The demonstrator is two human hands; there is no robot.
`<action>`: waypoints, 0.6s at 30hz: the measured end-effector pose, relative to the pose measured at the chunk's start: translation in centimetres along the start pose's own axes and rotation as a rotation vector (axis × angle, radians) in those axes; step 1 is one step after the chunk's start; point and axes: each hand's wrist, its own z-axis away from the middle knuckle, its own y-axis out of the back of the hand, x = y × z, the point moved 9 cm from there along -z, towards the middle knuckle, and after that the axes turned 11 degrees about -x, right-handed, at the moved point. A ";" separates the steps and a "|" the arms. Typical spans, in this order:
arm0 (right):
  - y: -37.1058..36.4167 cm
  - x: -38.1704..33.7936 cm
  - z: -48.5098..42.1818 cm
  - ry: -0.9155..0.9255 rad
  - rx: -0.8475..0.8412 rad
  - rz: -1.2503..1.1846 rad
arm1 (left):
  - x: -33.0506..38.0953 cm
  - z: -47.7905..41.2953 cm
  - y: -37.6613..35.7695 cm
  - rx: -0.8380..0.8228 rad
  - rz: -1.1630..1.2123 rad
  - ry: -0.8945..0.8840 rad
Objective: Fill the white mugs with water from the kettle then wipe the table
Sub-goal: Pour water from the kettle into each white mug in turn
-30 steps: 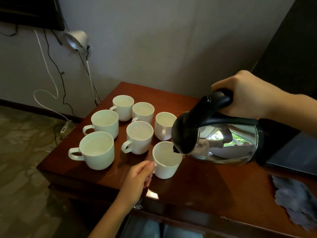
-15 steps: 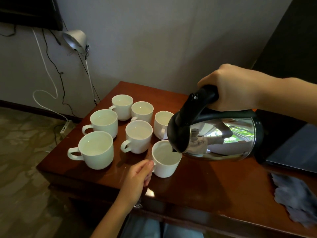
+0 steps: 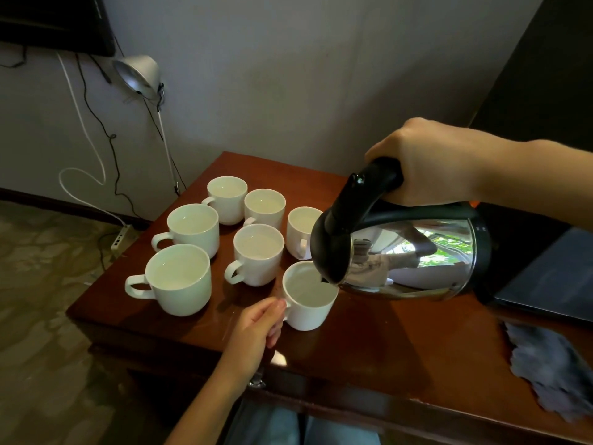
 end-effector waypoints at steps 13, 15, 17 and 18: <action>0.0 -0.2 -0.4 0.005 -0.004 0.031 | -0.2 -0.1 0.1 0.004 0.025 -0.002; 0.0 -0.3 -0.5 0.014 -0.002 0.038 | -0.1 -0.1 0.1 0.002 0.035 -0.010; 0.0 -0.4 -0.5 0.013 -0.005 0.048 | -0.1 -0.2 0.0 -0.005 0.038 -0.018; 0.0 -0.4 -0.5 0.011 -0.009 0.052 | 0.0 -0.2 0.0 -0.010 0.041 -0.020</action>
